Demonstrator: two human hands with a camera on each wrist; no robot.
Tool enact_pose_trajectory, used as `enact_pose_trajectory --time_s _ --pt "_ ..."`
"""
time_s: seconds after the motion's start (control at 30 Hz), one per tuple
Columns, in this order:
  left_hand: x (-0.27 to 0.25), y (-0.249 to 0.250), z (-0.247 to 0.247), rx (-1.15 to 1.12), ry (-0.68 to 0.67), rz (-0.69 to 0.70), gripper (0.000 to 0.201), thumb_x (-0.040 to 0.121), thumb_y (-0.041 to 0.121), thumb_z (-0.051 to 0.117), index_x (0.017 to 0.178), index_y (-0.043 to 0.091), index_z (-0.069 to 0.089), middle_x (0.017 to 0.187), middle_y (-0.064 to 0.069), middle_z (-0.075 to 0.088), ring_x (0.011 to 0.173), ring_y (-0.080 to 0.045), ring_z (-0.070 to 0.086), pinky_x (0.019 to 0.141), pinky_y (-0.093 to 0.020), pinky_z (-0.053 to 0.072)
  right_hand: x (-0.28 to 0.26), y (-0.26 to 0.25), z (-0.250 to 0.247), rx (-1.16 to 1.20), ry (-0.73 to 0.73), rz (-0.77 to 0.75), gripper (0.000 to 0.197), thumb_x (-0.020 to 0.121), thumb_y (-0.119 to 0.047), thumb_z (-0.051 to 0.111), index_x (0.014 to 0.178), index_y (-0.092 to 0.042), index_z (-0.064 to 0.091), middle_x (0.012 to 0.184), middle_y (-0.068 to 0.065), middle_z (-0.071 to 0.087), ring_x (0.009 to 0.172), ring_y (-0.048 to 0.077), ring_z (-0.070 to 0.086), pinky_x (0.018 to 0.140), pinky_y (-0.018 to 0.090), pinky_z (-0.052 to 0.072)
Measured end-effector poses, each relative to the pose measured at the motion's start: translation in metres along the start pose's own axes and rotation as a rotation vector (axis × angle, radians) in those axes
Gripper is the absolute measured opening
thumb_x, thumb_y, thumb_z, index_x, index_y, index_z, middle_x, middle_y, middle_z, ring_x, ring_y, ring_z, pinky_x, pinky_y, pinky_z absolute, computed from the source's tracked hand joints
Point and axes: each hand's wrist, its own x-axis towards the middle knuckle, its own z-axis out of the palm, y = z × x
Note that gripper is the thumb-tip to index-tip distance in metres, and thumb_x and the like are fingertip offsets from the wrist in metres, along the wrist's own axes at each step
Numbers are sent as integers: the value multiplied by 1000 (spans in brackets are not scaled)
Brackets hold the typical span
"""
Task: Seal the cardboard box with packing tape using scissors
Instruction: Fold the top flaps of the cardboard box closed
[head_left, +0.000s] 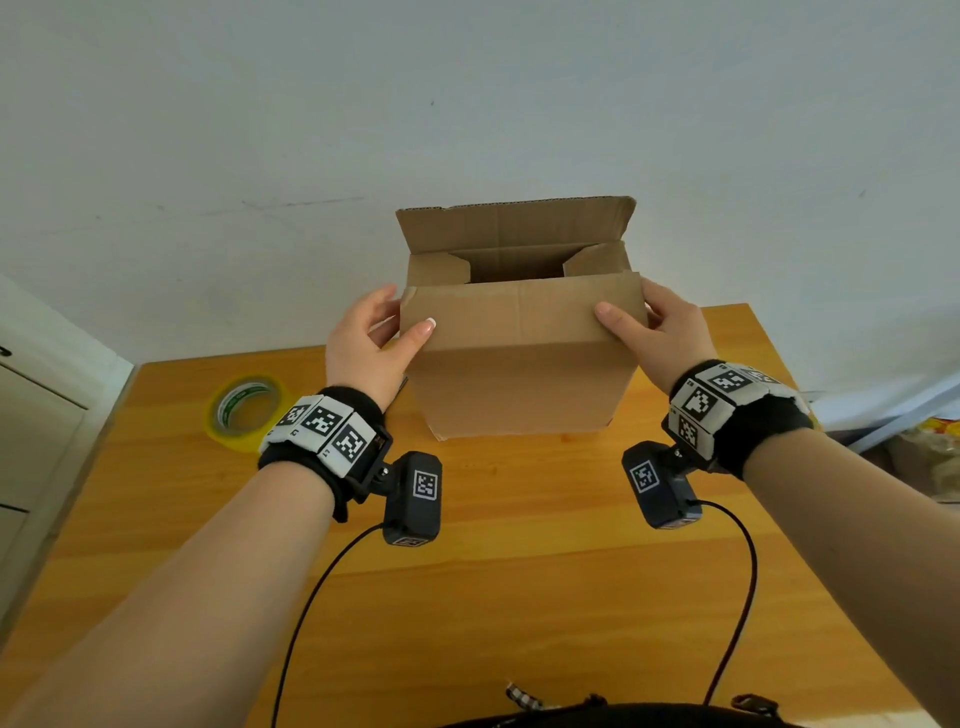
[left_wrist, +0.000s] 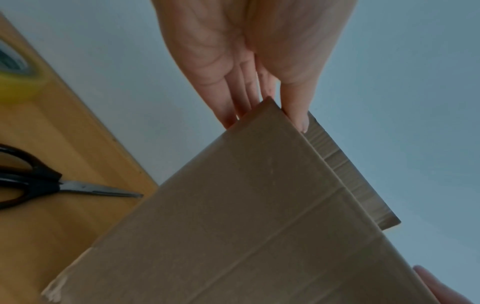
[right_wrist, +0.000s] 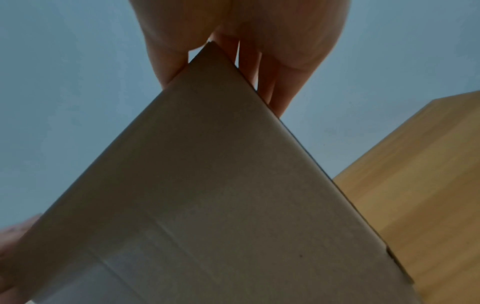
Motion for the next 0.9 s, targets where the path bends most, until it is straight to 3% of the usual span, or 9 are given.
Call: enact_pose_trajectory --time_s 0.1,0.23,0.33,0.47,0.6,0.7,0.77,0.83,0.9 --pt "1 -2 1 -30 5 -46 61 83 25 69 137 17 42 133 -1 54 117 -12 55 89 -18 43 0 1 3 -9 15 4 52 84 -37 63 131 -20 48 120 -1 60 107 18 57 86 32 51" --pt "4 -1 2 -3 10 -34 58 82 23 69 134 17 44 132 -1 55 116 -14 56 90 -20 44 1 -1 4 34 31 47 73 84 -28 66 143 -19 25 143 5 41 122 20 48 95 35 47" --pt "9 0 1 53 -14 -18 58 82 23 70 133 16 44 133 -2 54 117 -15 55 93 -25 45 5 -5 1 -29 -9 2 81 84 -25 66 146 -23 15 147 6 36 124 21 47 98 35 45" --pt "21 5 -4 198 -94 58 73 79 24 72 141 20 33 140 -4 44 118 -20 54 96 -33 48 19 -13 -7 -252 -64 -55 98 78 -30 71 148 -24 3 155 3 13 138 23 26 109 45 34" --pt "36 11 -11 376 -210 123 94 76 27 74 148 23 14 152 -4 23 123 -20 49 98 -36 46 30 -28 -13 -486 -126 -139 111 72 -29 78 148 -24 -3 156 1 -12 143 24 13 114 38 24" --pt "46 17 -13 513 -258 172 107 75 28 75 150 17 0 158 -4 4 141 -21 25 114 -38 27 37 -39 -14 -569 -166 -234 117 69 -26 80 148 -21 -5 157 -2 -12 145 23 4 116 40 18" --pt "50 22 -13 571 -286 205 111 75 27 76 149 15 -6 158 -2 -4 145 -18 7 117 -31 11 41 -42 -13 -596 -188 -261 117 68 -25 81 149 -18 -4 157 -1 -6 145 20 3 117 38 16" --pt "53 25 -13 589 -297 221 112 74 26 76 149 15 -6 158 -2 -3 145 -16 3 114 -26 8 42 -42 -12 -603 -182 -255 116 68 -25 81 149 -19 -2 156 1 1 144 21 9 116 38 19" --pt "52 25 -12 586 -275 220 112 73 26 77 150 16 -4 158 -5 4 145 -19 9 115 -29 13 41 -41 -11 -607 -164 -250 112 69 -26 79 149 -19 1 153 4 8 141 24 17 113 35 25"
